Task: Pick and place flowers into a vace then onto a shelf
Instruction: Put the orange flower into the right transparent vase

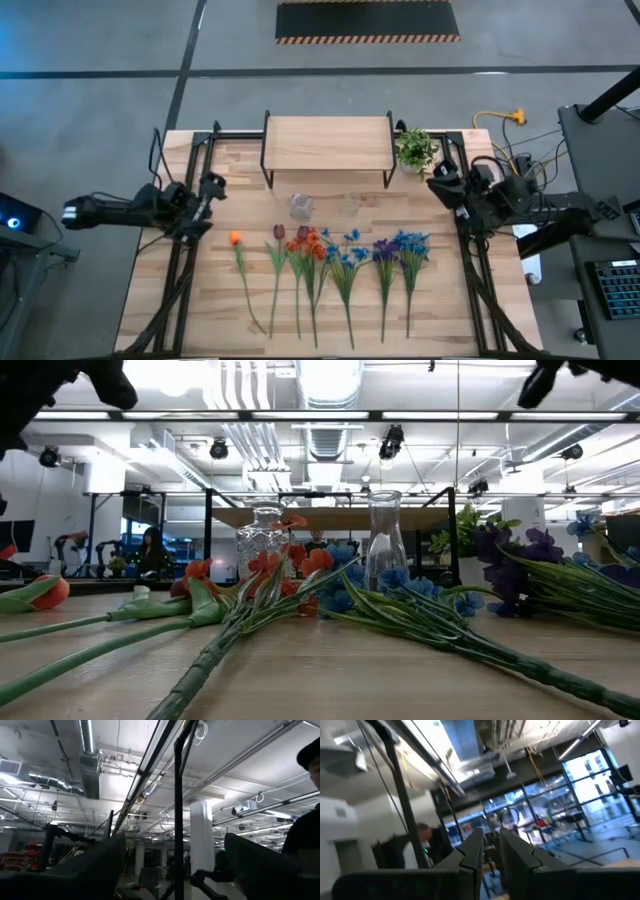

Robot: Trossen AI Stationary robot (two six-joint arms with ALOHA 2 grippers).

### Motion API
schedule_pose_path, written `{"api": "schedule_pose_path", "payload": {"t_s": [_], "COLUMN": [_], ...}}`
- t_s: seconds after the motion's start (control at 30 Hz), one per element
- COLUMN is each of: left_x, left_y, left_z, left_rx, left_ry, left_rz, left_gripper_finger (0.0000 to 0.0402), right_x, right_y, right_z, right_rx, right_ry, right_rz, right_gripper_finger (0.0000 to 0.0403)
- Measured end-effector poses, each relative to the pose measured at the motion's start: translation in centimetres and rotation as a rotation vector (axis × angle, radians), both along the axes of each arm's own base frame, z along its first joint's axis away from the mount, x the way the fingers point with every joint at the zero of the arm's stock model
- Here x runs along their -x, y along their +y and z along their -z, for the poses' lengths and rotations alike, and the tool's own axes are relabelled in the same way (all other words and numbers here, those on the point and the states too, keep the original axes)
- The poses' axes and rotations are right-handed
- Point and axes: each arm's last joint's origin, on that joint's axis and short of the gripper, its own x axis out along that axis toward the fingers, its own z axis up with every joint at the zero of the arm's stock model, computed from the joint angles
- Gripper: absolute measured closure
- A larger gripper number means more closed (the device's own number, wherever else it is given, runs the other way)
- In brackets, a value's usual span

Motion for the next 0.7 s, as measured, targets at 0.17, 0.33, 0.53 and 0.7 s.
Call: {"api": "schedule_pose_path", "payload": {"t_s": [0.17,0.33,0.53,0.7], "left_x": [-0.3,-0.2,-0.2,-0.7], "left_y": [0.0,0.0,0.0,0.1], "left_z": [-0.8,-0.7,-0.7,-0.2], "left_rx": [0.003,0.057,0.142,0.195], "left_ry": [0.0,0.011,0.025,0.083], "left_rz": [-0.004,0.038,0.103,0.113], "left_gripper_finger": [0.0079,0.0079,0.0079,0.0079], "right_x": [-1.1,-1.9,-2.8,-3.8], "right_y": [0.1,0.2,0.3,0.4], "right_z": [-3.2,-5.9,-7.7,-8.5], "right_rx": [0.096,0.152,0.166,0.172], "right_ry": [0.08,0.152,0.214,0.232], "right_rz": [0.029,0.013,-0.008,-0.029], "right_gripper_finger": [0.0346,0.0346,0.0346,0.0346]}}
